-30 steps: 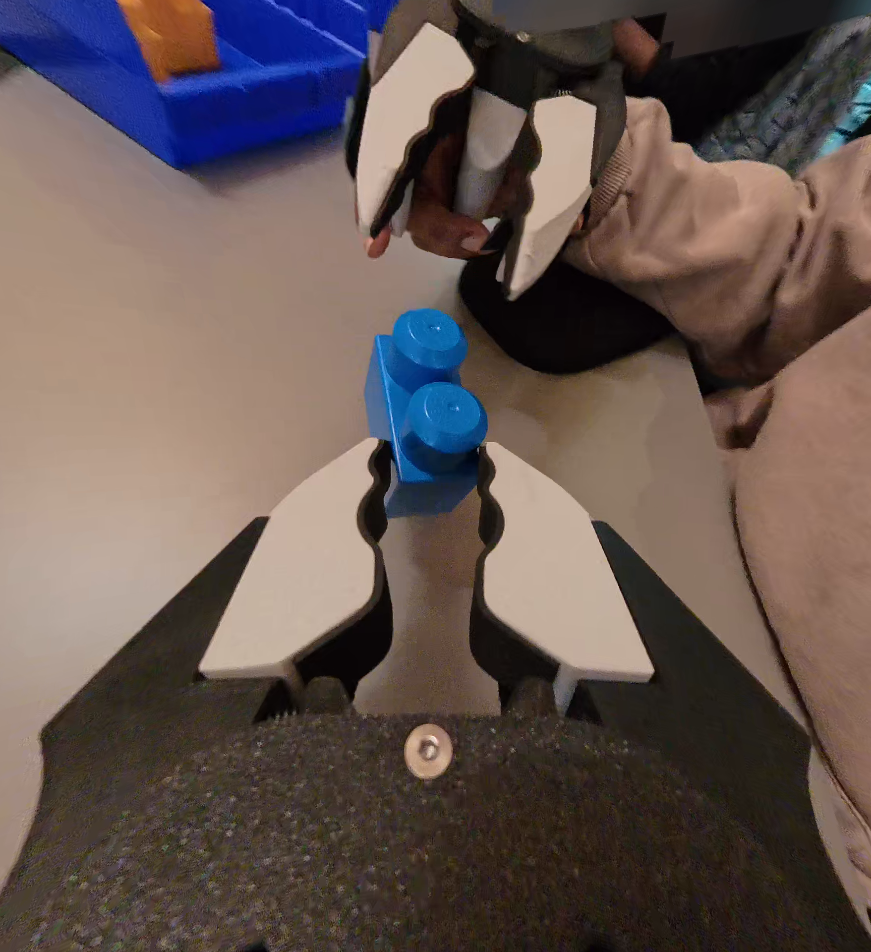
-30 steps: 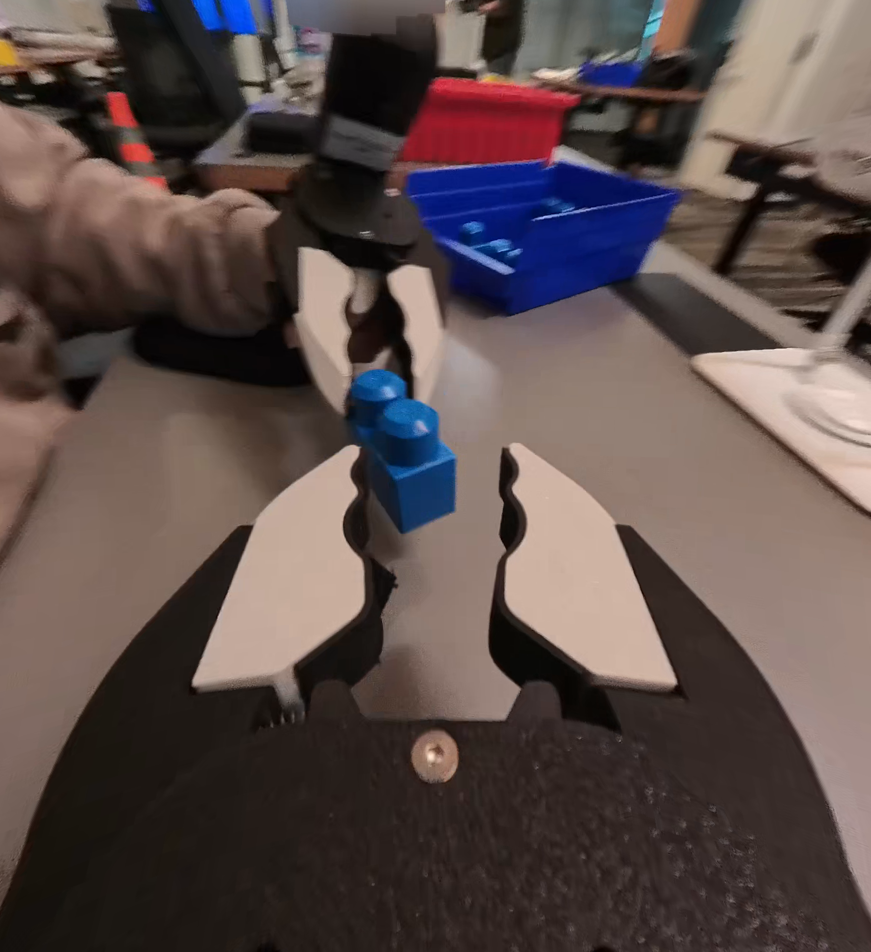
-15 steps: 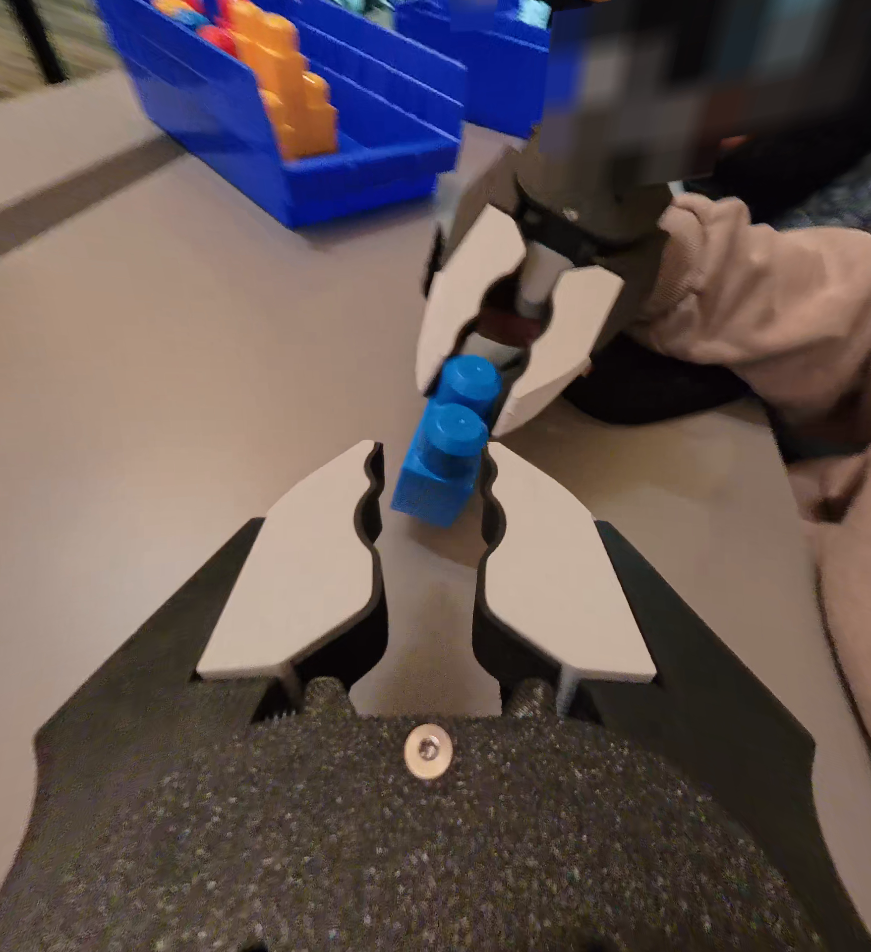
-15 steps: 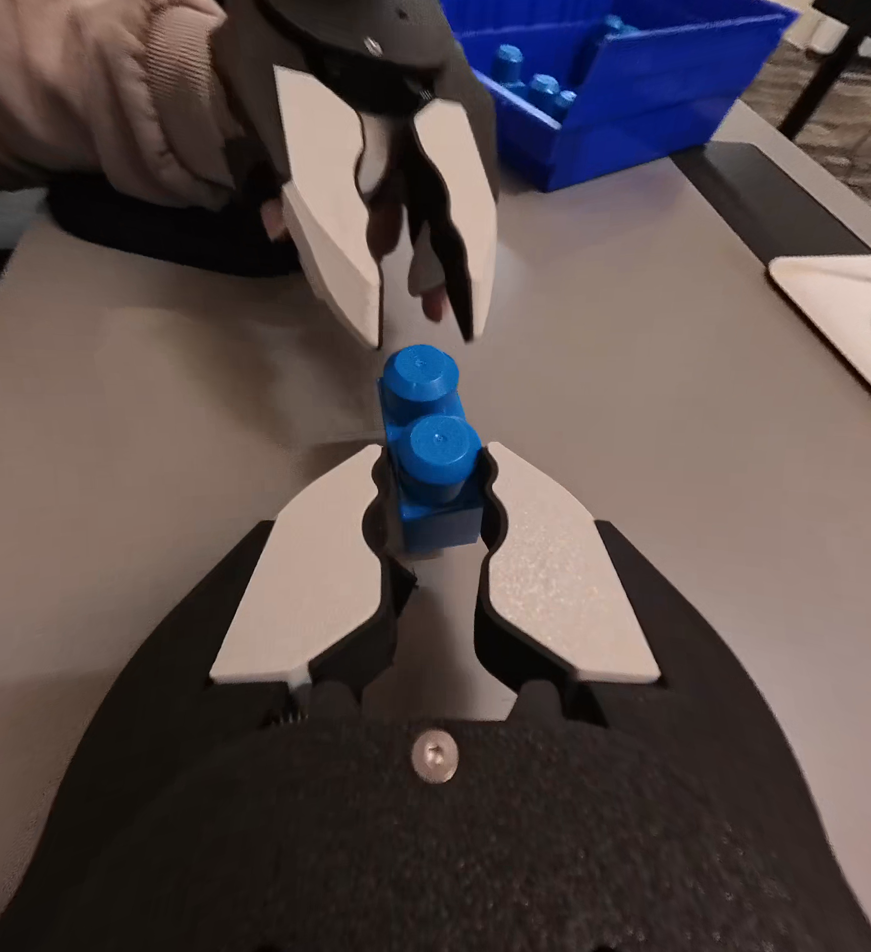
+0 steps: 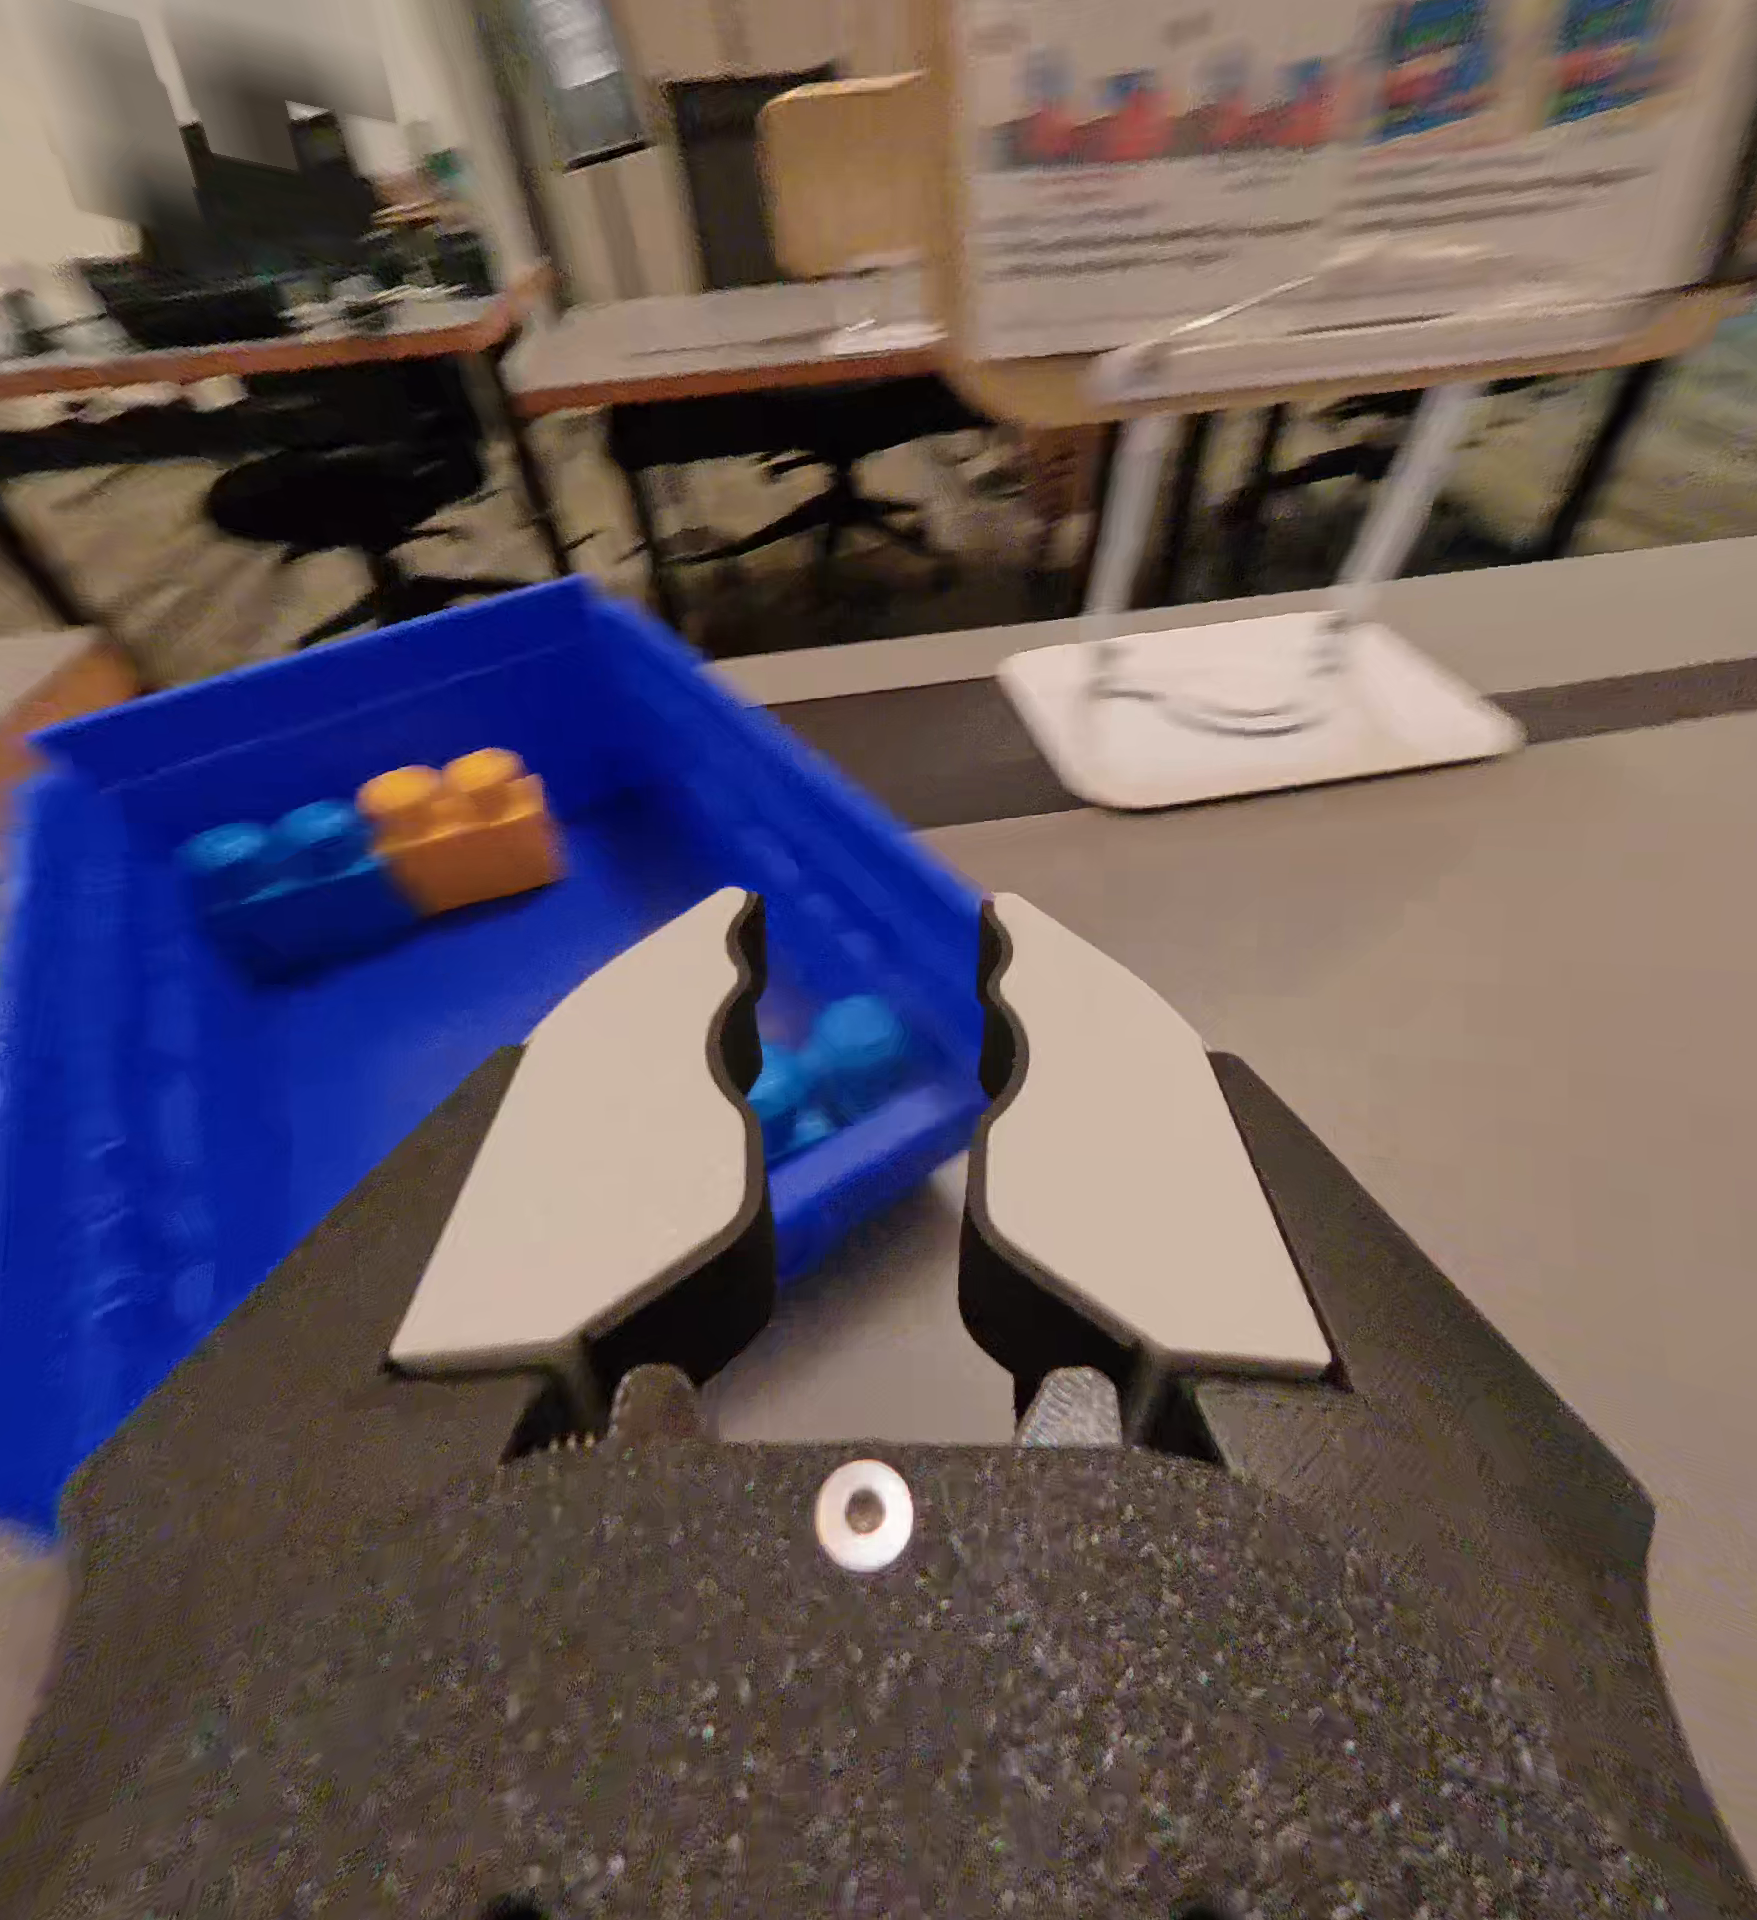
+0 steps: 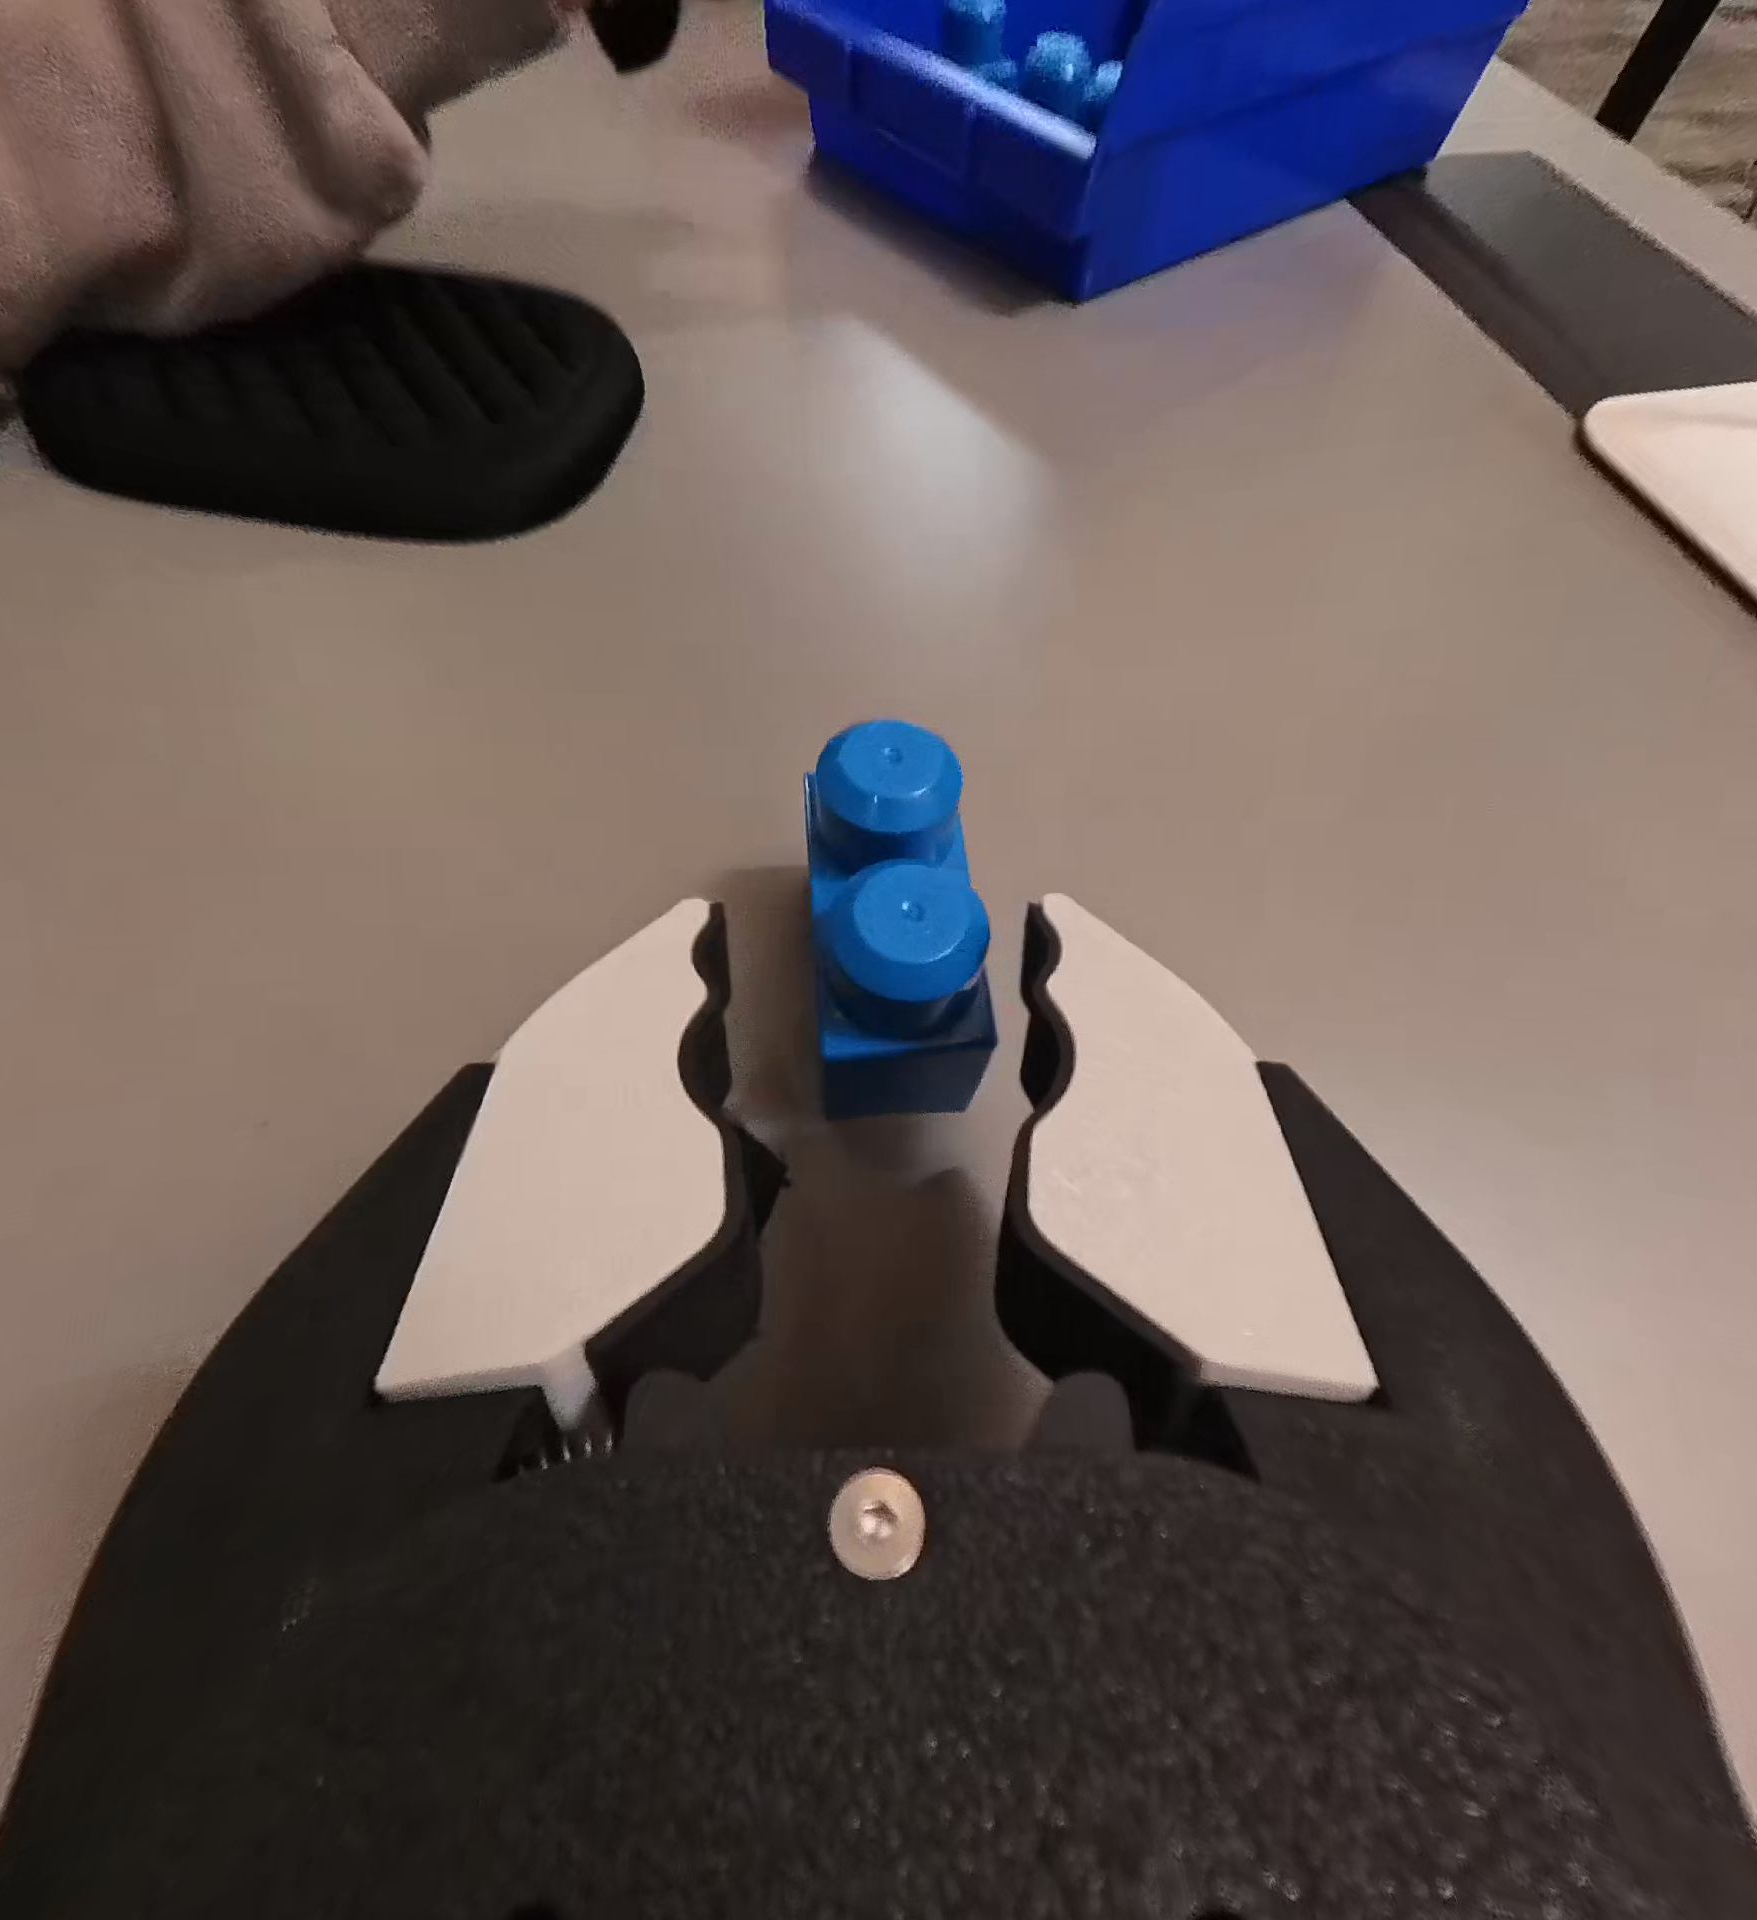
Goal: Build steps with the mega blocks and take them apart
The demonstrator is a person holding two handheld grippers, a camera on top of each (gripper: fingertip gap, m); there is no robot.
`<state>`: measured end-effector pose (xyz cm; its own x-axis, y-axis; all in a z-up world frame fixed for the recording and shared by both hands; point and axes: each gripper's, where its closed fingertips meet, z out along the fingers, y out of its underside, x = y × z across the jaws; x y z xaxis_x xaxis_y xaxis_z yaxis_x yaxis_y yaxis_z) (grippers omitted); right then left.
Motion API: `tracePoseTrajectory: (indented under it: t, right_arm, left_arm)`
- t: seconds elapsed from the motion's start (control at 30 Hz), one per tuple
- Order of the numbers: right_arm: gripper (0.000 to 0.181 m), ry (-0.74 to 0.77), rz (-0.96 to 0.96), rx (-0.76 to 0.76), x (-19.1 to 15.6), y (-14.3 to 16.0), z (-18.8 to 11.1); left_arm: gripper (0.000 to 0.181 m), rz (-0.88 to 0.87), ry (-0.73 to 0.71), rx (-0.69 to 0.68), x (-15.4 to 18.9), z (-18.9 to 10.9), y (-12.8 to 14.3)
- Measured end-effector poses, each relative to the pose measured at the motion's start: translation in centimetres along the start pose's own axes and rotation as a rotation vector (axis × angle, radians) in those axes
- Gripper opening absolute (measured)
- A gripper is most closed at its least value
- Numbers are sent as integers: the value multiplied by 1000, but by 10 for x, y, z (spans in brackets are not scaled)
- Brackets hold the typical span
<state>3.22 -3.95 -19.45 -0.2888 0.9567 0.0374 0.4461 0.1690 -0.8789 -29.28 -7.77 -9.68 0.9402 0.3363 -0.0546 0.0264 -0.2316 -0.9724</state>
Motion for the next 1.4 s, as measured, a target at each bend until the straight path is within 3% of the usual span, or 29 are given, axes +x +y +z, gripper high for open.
tracePoseTrajectory:
  t: [0.1, 0.27, 0.6, 0.83, 1.1, 1.4]
  right_arm:
    - [57, 16, 20, 63, 5, -12, -9]
    - [57, 59, 39, 96, 14, -17, -17]
    - [56, 83, 57, 121, 19, -21, -20]
    - [56, 96, 68, 129, 22, -23, -22]
    - [54, 108, 71, 123, 24, -22, -23]
    - [53, 126, 73, 133, 27, -24, -26]
  left_arm:
    - [40, -60, -155, -84, -58, -1, 17]
    - [46, -89, -255, -246, -92, 2, 59]
    - [61, -109, -295, -427, -104, 16, 91]
    - [54, -141, -308, -457, -108, 20, 93]
    - [28, -160, -268, -530, -106, 21, 96]
    - [29, -123, -299, -481, -110, 21, 90]
